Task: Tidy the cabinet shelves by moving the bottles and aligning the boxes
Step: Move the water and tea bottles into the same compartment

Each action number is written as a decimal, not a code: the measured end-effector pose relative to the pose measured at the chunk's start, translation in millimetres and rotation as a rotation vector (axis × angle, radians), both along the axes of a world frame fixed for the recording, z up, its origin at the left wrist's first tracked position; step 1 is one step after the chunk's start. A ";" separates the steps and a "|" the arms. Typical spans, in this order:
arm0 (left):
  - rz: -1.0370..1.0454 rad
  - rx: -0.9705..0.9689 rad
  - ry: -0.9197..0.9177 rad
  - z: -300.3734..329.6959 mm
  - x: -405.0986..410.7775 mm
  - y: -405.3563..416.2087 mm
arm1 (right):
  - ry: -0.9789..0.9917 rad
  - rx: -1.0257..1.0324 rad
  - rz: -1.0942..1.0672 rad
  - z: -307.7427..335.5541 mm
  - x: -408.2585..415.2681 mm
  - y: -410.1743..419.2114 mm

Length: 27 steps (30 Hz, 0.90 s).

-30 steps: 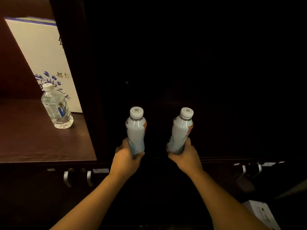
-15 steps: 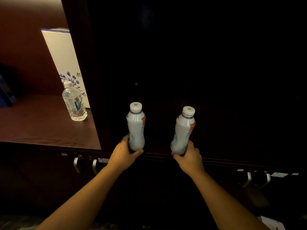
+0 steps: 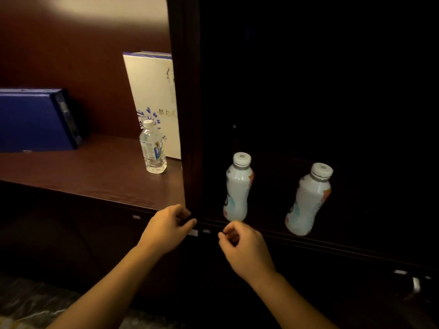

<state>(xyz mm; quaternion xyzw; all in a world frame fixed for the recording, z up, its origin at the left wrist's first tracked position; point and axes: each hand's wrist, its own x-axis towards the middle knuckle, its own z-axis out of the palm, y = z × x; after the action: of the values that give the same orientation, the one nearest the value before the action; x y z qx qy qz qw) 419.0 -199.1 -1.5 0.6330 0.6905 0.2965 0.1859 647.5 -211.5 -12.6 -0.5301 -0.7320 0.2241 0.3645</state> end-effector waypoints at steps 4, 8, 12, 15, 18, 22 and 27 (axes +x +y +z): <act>0.053 0.092 0.067 9.0 -51.0 18.1 | -0.066 0.109 0.157 21.6 -74.8 12.0; 0.087 0.133 0.136 13.4 -105.7 47.9 | -0.135 0.121 0.185 35.3 -141.2 37.8; 0.115 0.147 0.128 12.3 -155.8 88.0 | -0.172 0.054 0.060 39.2 -193.7 75.7; 0.102 0.121 0.093 7.1 -179.1 122.6 | -0.179 -0.027 -0.078 35.5 -222.0 107.1; 0.073 0.090 0.035 -1.2 -193.9 157.2 | -0.155 -0.078 -0.241 29.3 -240.4 139.4; 0.057 0.033 -0.088 -13.6 -200.7 195.3 | -0.077 -0.184 -0.478 19.1 -252.8 181.2; -0.059 0.051 -0.209 -30.4 -200.1 224.4 | 0.056 -0.326 -0.669 4.9 -252.8 220.4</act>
<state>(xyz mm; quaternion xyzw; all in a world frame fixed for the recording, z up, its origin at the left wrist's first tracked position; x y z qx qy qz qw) 218.9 25.3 -31.9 0.6232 0.6407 0.3729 0.2492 394.7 8.9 -7.7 -0.7848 -0.4629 0.2207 0.3479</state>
